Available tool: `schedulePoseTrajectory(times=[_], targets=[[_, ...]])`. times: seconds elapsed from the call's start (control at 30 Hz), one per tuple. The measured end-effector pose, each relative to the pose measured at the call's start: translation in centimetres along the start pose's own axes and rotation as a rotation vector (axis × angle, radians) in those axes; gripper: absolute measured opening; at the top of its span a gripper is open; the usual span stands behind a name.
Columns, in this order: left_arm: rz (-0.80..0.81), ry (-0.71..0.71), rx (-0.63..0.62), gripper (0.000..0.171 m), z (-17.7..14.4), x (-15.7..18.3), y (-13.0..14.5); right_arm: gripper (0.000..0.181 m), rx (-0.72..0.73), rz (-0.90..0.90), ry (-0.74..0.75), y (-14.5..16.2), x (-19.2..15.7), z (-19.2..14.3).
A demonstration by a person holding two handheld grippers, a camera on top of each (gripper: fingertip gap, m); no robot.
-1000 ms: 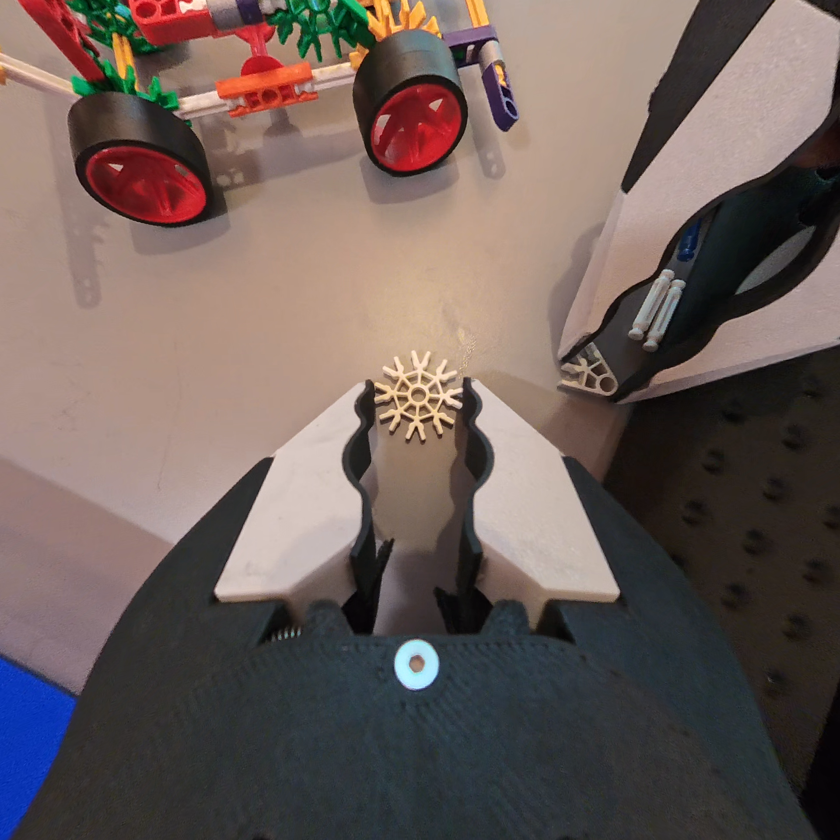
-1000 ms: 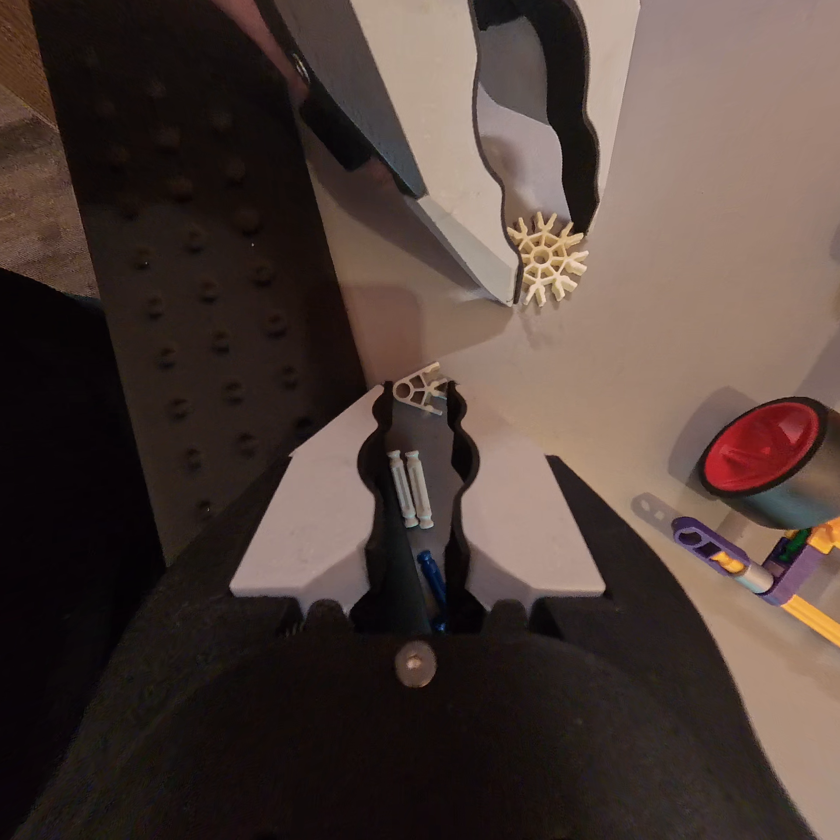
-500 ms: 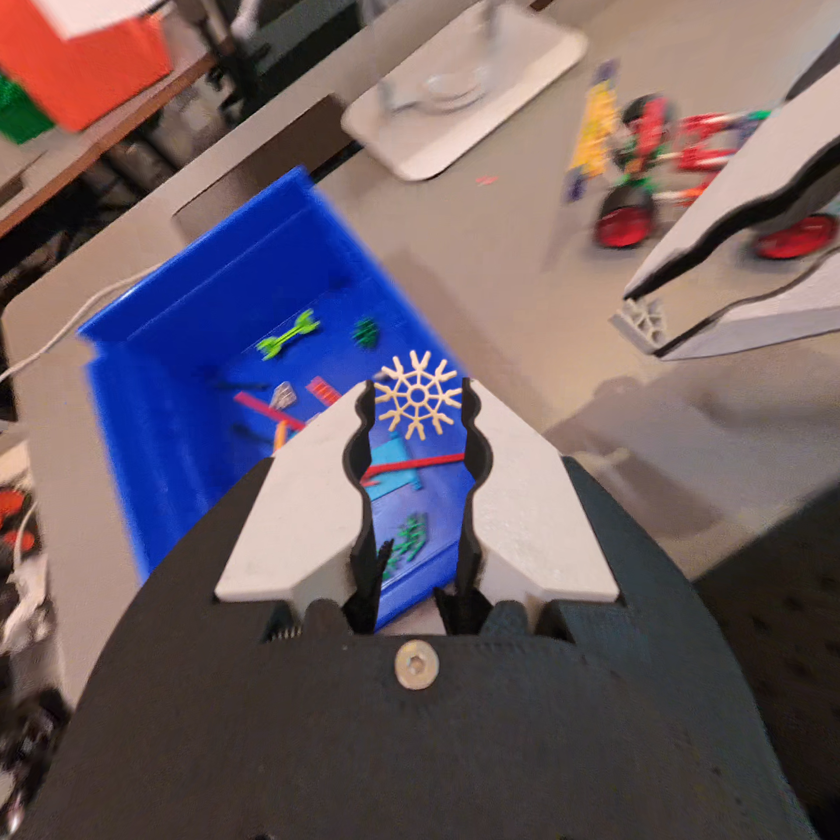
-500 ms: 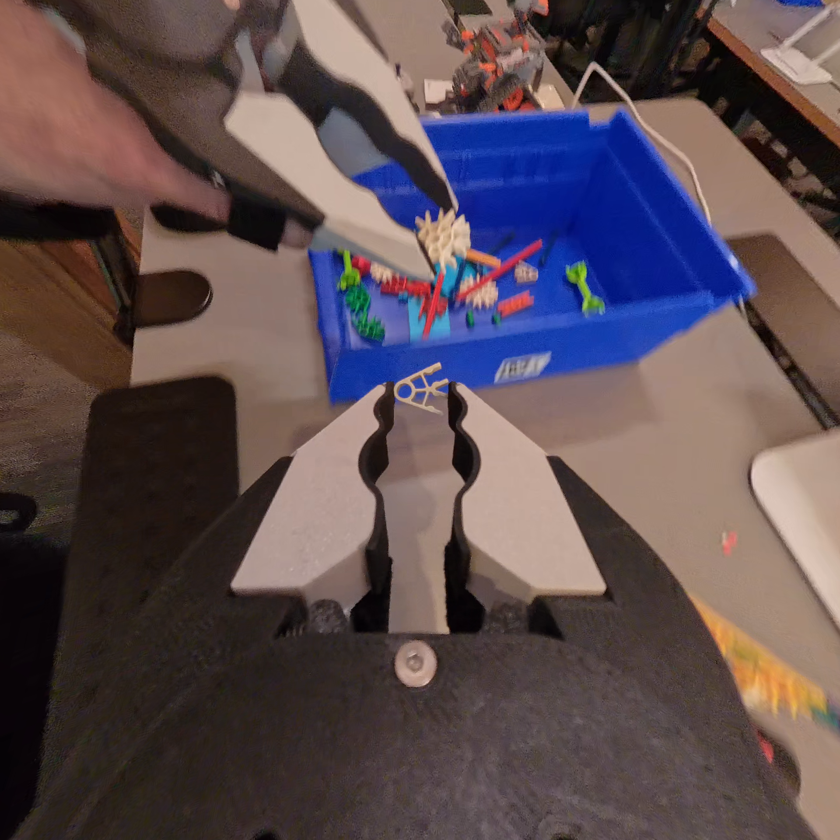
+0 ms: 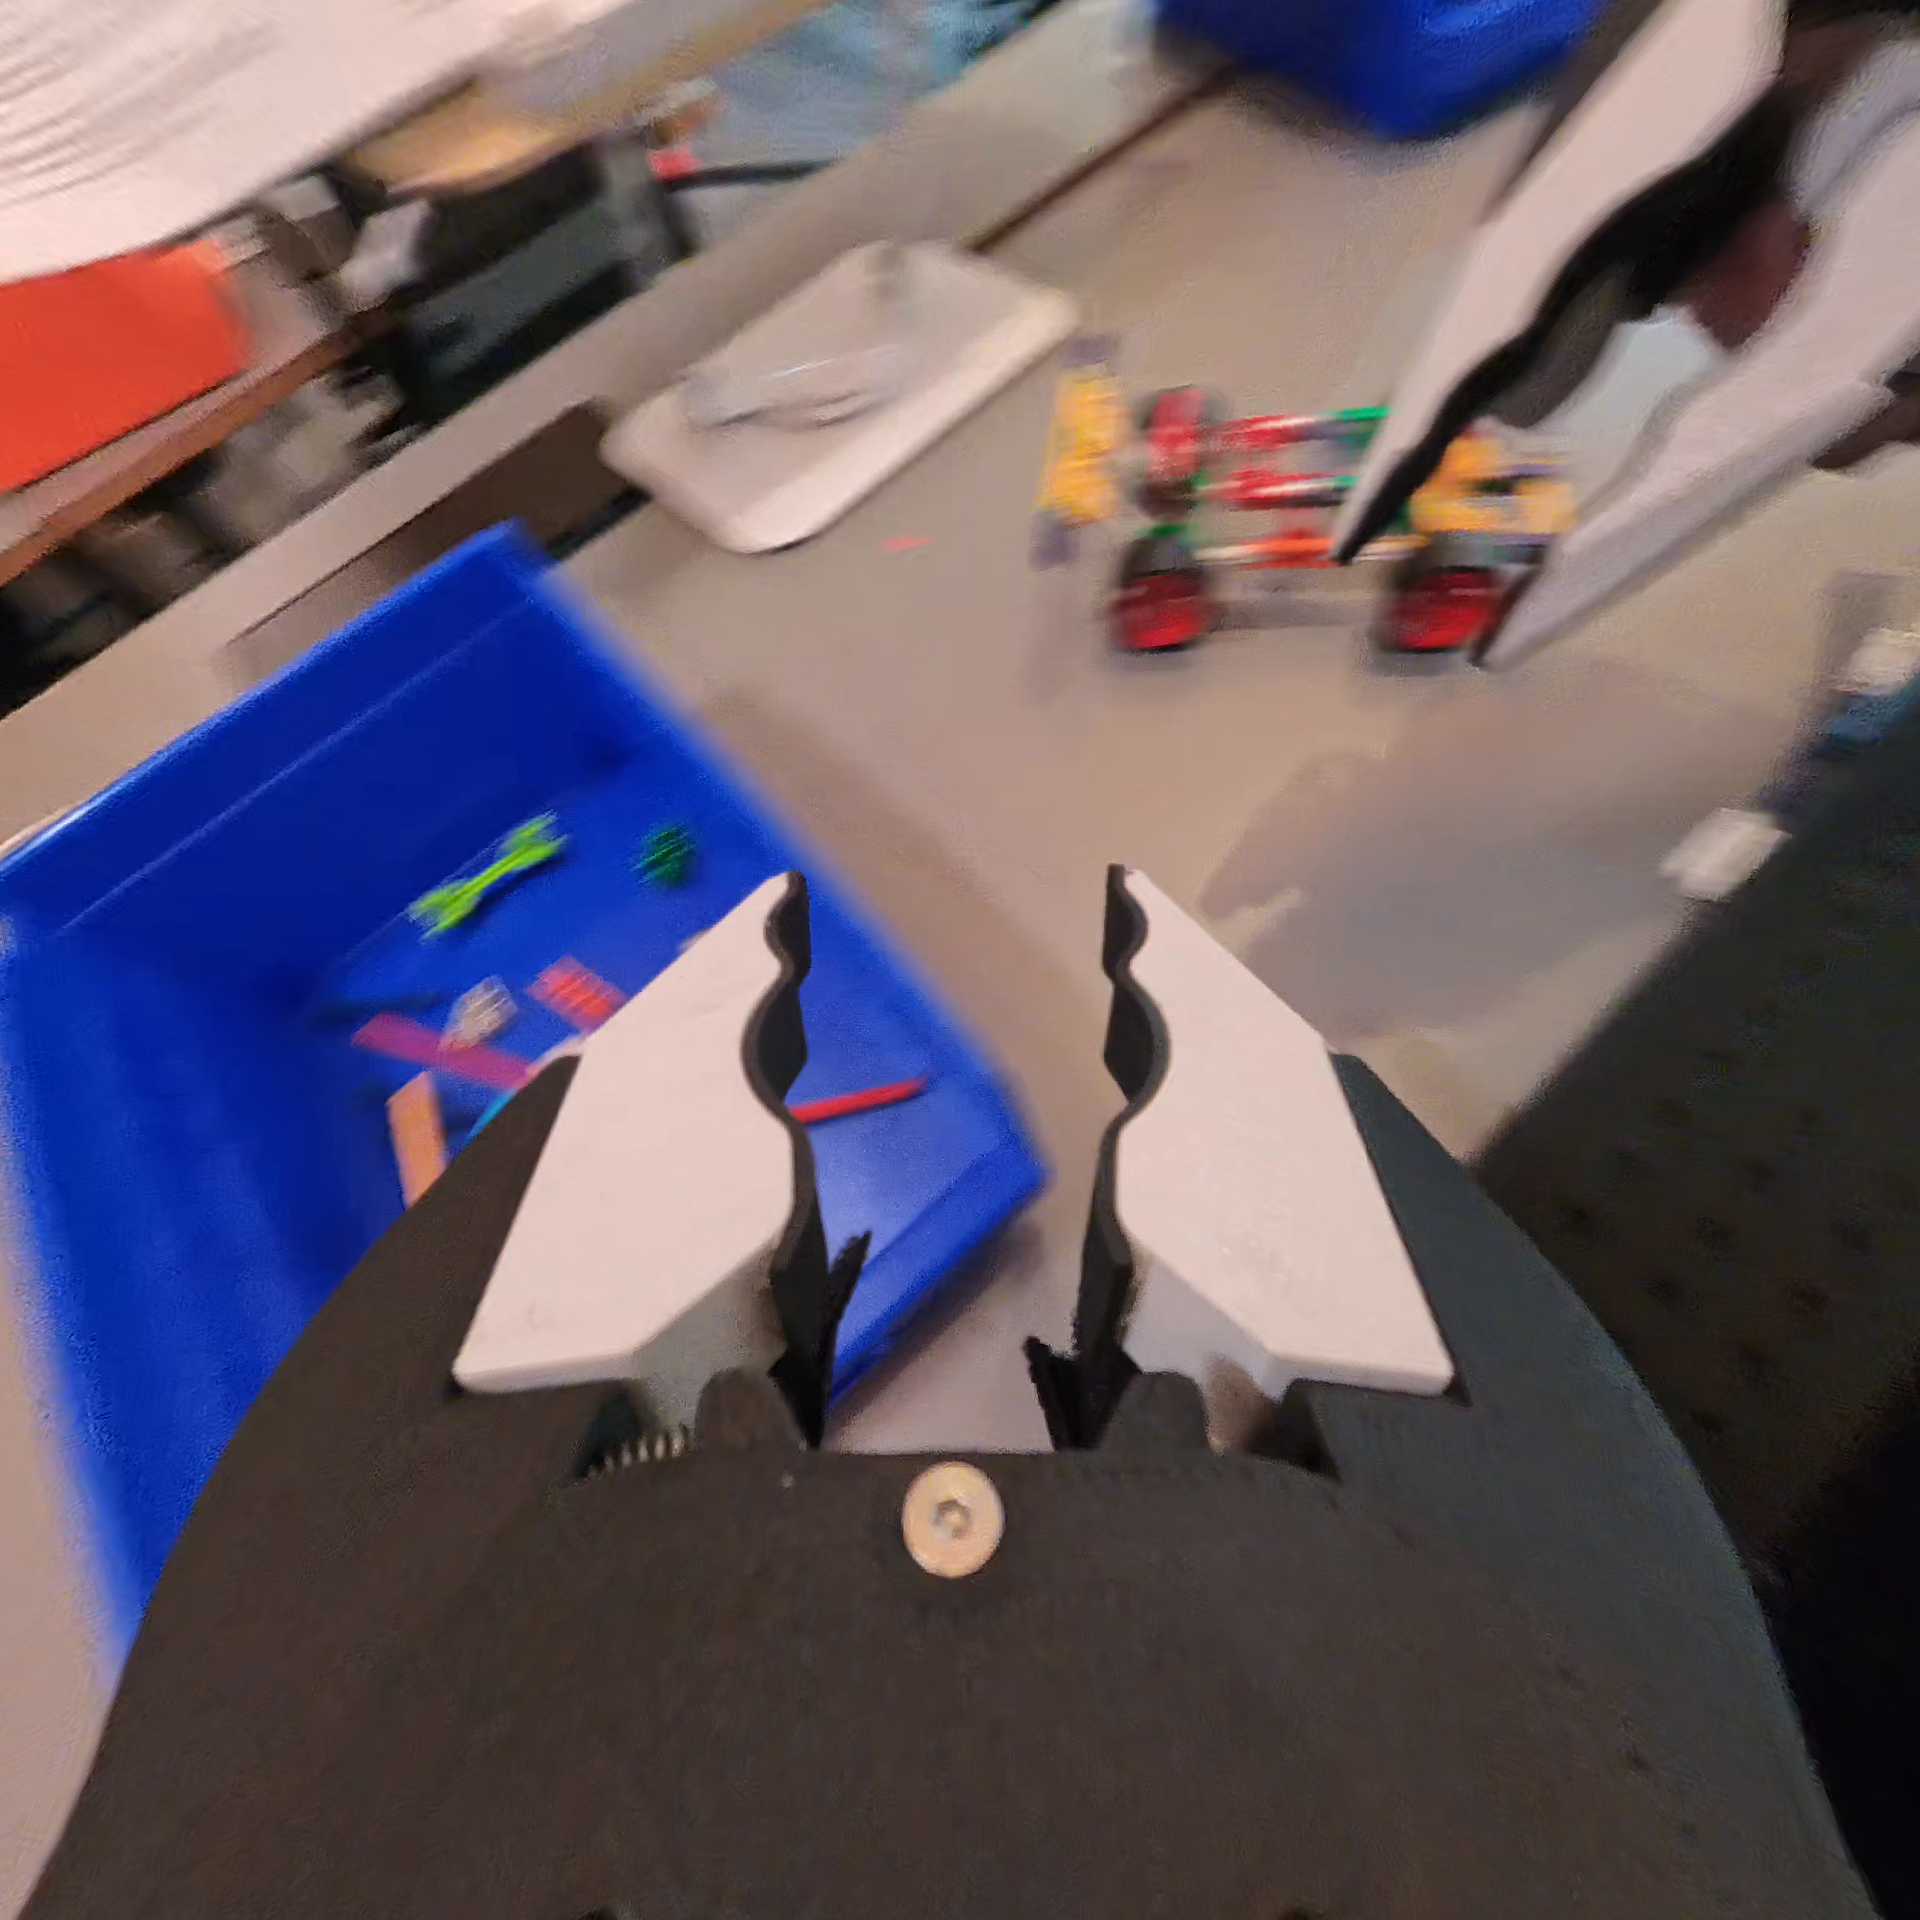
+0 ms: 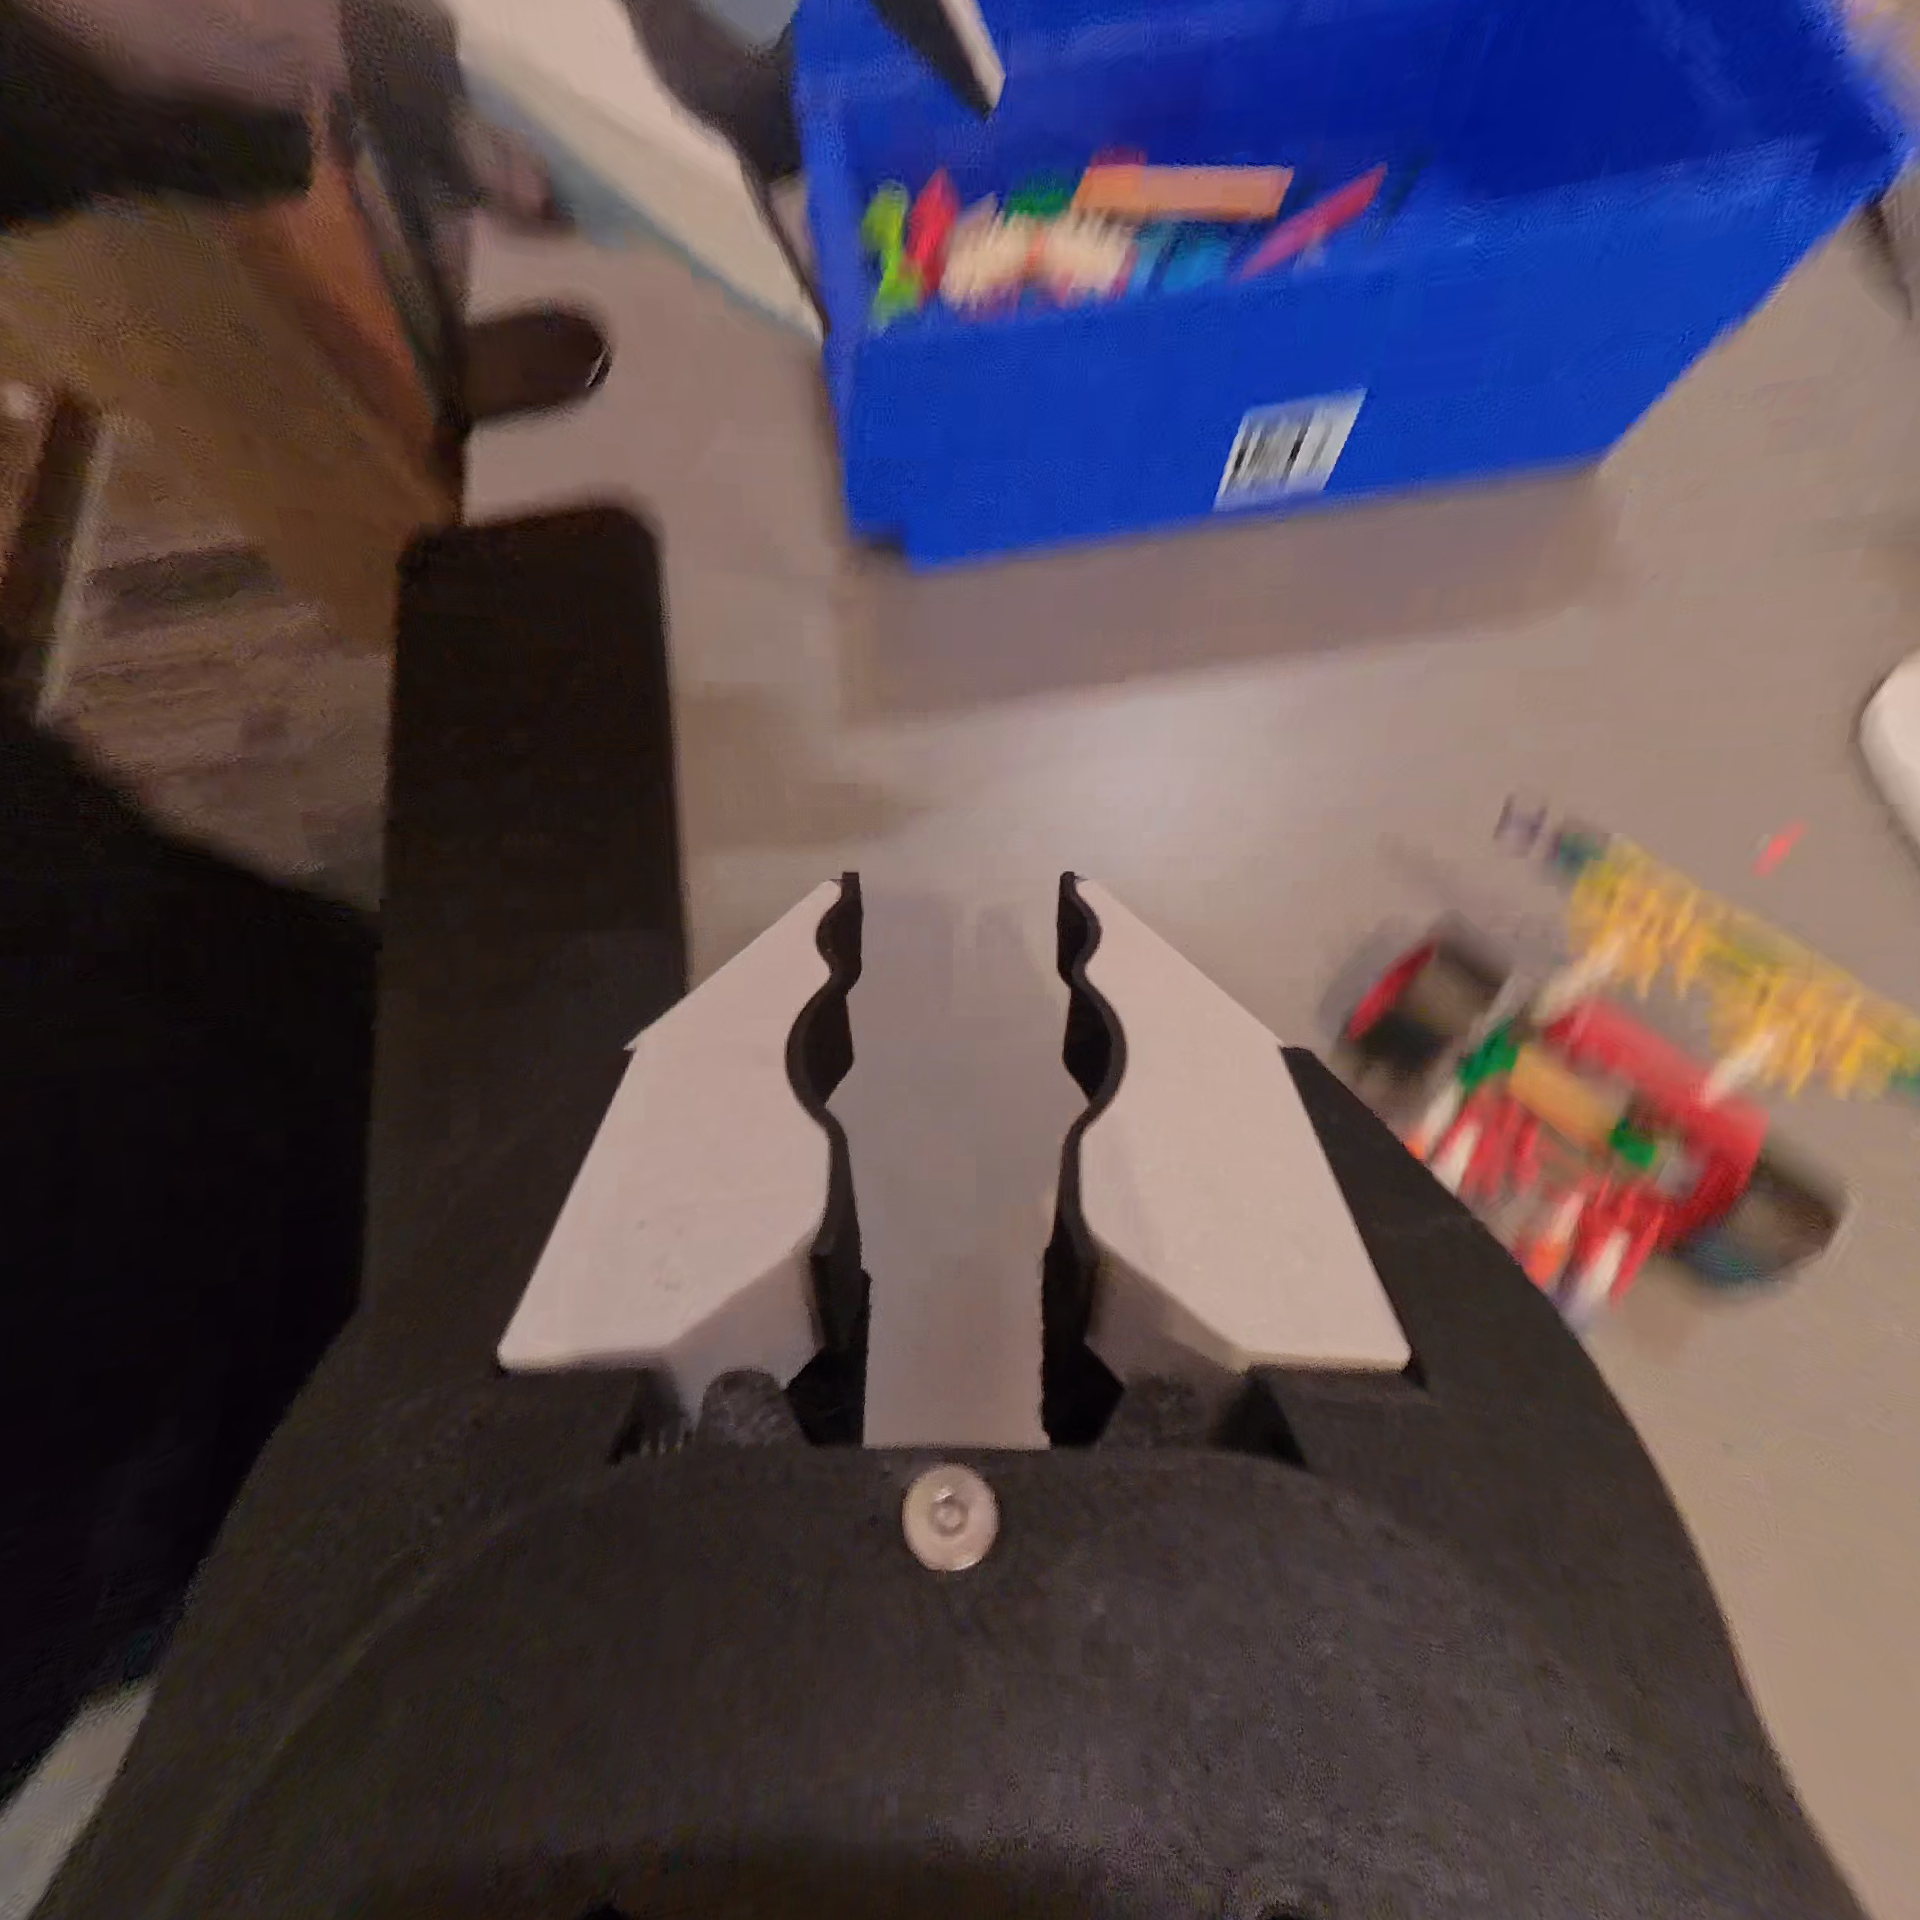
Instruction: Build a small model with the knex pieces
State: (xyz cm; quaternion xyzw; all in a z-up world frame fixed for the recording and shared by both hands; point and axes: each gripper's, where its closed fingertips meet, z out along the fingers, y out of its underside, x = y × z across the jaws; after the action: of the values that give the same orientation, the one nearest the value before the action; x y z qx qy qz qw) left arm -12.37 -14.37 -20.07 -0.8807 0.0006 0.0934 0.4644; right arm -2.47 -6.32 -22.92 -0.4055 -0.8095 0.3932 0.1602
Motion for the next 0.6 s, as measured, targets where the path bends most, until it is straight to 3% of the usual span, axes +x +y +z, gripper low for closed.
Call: schedulePoseTrajectory(times=[0.13,0.23,0.4,0.6], targets=[[0.176,0.388,-0.037,0.05,3.9,11.8,-1.3,0.031,-0.155,0.084,-0.026,11.7,-1.2,-6.9],[0.291,0.572,-0.135,0.048,7.4,18.2,0.4,0.031,-0.24,0.115,-0.042,16.9,-2.5,-9.0],[0.327,0.764,-0.208,0.048,10.6,23.8,2.4,0.03,-0.255,0.089,-0.082,18.3,-4.8,-7.2],[0.333,0.815,-0.25,0.039,11.4,25.4,3.4,0.028,-0.243,0.056,-0.122,17.8,-5.7,-5.2]])
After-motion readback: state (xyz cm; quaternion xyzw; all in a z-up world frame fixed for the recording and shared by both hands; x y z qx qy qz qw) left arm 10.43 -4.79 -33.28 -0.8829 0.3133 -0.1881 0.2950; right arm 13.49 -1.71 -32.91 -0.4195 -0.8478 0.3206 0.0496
